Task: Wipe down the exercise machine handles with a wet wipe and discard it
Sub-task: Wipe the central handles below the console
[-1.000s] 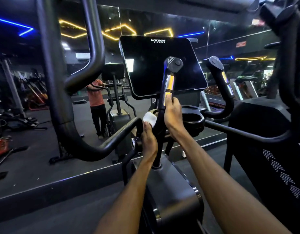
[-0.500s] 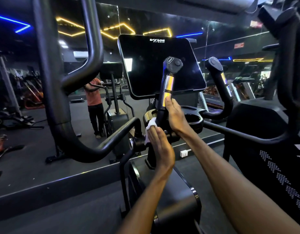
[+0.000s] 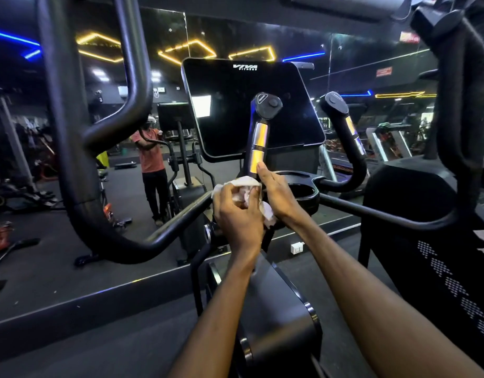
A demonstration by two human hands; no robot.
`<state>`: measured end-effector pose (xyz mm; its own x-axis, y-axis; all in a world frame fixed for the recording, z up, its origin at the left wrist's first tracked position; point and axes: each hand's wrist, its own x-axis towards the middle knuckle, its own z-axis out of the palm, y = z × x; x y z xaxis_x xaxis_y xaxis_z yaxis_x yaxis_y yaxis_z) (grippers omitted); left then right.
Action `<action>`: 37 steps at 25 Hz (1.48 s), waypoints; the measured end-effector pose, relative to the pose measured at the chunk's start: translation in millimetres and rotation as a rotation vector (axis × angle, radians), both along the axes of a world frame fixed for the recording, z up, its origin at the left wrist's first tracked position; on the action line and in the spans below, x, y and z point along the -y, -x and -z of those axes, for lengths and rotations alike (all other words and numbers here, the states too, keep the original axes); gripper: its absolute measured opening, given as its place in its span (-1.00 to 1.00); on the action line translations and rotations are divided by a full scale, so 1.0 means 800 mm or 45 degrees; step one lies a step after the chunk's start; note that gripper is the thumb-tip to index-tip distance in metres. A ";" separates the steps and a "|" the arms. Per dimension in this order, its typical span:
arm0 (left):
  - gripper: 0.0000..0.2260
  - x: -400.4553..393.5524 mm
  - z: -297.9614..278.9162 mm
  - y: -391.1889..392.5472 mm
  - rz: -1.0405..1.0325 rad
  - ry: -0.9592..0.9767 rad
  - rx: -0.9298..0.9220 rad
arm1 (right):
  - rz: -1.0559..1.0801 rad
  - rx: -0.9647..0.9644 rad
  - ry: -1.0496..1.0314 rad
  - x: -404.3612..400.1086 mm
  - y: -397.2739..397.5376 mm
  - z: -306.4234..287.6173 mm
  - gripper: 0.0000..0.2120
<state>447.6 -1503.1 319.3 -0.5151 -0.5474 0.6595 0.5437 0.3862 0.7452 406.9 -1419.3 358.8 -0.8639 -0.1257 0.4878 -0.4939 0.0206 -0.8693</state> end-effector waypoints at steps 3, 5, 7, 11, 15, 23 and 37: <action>-0.80 0.006 0.008 -0.007 0.091 -0.027 0.072 | 0.021 0.044 0.001 -0.001 -0.007 0.007 -0.51; -0.79 0.003 0.012 -0.014 0.059 0.092 0.099 | 0.014 0.074 0.049 -0.002 -0.012 0.018 -0.49; -0.82 -0.003 -0.003 -0.012 -0.062 0.232 0.132 | 0.034 0.085 0.111 -0.004 -0.014 0.026 -0.51; -0.74 -0.001 -0.014 -0.006 -0.138 0.345 0.137 | 0.112 0.146 0.156 0.000 -0.013 0.039 -0.51; -0.70 0.018 0.030 -0.008 0.006 0.129 0.187 | 0.035 0.447 0.220 0.011 -0.020 0.055 -0.65; -0.83 -0.002 -0.001 -0.016 -0.123 0.314 -0.158 | -0.361 0.457 1.419 -0.005 -0.043 0.006 -0.88; -0.75 0.043 -0.011 -0.020 0.049 -0.177 0.040 | 0.813 -0.791 0.058 0.043 -0.050 0.053 -0.88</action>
<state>463.8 -1537.1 328.4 -0.5567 -0.6121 0.5617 0.5315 0.2572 0.8070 446.7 -1453.9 316.1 -0.3404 0.3197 0.8843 -0.7825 0.4252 -0.4549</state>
